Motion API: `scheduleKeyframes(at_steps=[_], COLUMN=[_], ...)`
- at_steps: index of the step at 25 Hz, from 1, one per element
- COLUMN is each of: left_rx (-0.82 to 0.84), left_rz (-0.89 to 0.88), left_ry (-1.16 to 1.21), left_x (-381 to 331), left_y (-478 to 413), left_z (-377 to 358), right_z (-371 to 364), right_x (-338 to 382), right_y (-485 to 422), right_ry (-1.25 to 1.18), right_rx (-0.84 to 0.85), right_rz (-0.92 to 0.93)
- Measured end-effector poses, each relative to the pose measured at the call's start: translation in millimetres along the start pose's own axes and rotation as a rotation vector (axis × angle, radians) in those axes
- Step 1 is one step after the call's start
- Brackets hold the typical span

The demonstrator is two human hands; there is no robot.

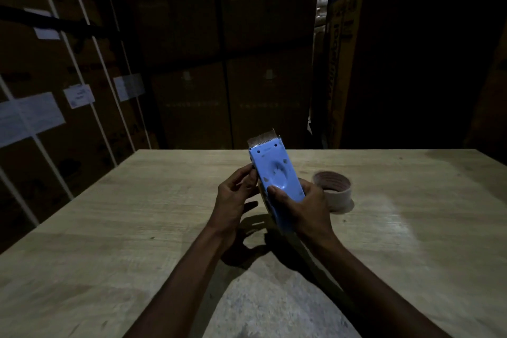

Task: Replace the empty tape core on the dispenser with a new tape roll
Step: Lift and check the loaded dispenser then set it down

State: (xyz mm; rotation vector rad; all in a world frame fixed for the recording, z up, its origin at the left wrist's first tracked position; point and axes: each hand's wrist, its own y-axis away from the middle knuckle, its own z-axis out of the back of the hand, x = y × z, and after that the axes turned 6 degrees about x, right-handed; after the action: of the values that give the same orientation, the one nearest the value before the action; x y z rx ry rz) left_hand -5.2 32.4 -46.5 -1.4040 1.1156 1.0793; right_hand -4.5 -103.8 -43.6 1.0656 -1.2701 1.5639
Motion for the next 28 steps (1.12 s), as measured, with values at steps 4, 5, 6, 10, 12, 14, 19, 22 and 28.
scheduleKeyframes(at_steps=[4, 5, 6, 10, 12, 14, 19, 22, 28], left_rx=[-0.003, -0.004, -0.006, -0.006, -0.02, -0.034, -0.005, 0.012, -0.032], left_rz=[-0.006, -0.01, -0.014, -0.016, -0.019, -0.021, -0.024, -0.044, -0.041], left_ry=[-0.001, -0.004, -0.006, 0.023, 0.04, 0.049, 0.054, 0.114, 0.215], left_x=[-2, -2, -1, -1, -2, -4, -10, -11, -17], left_y=[0, 0, 0, 0, 1, 1, 4, 4, 3], left_z=[1, 1, 1, 2, 1, 1, 2, 4, 9], right_z=[-3, -2, -1, 2, 2, 2, 6, 8, 10], right_x=[-5, -5, -4, 1, 3, 5, 14, 15, 14], right_y=[0, 0, 0, -3, -5, -5, -7, -8, -9], right_ry=[-0.028, -0.022, -0.016, -0.033, -0.067, -0.101, -0.117, 0.099, 0.553], right_rx=[-0.017, -0.013, -0.006, 0.056, 0.071, 0.098, 0.152, 0.164, 0.14], right_rz=[0.065, 0.068, 0.062, -0.031, -0.091, -0.142, -0.25, -0.229, -0.033])
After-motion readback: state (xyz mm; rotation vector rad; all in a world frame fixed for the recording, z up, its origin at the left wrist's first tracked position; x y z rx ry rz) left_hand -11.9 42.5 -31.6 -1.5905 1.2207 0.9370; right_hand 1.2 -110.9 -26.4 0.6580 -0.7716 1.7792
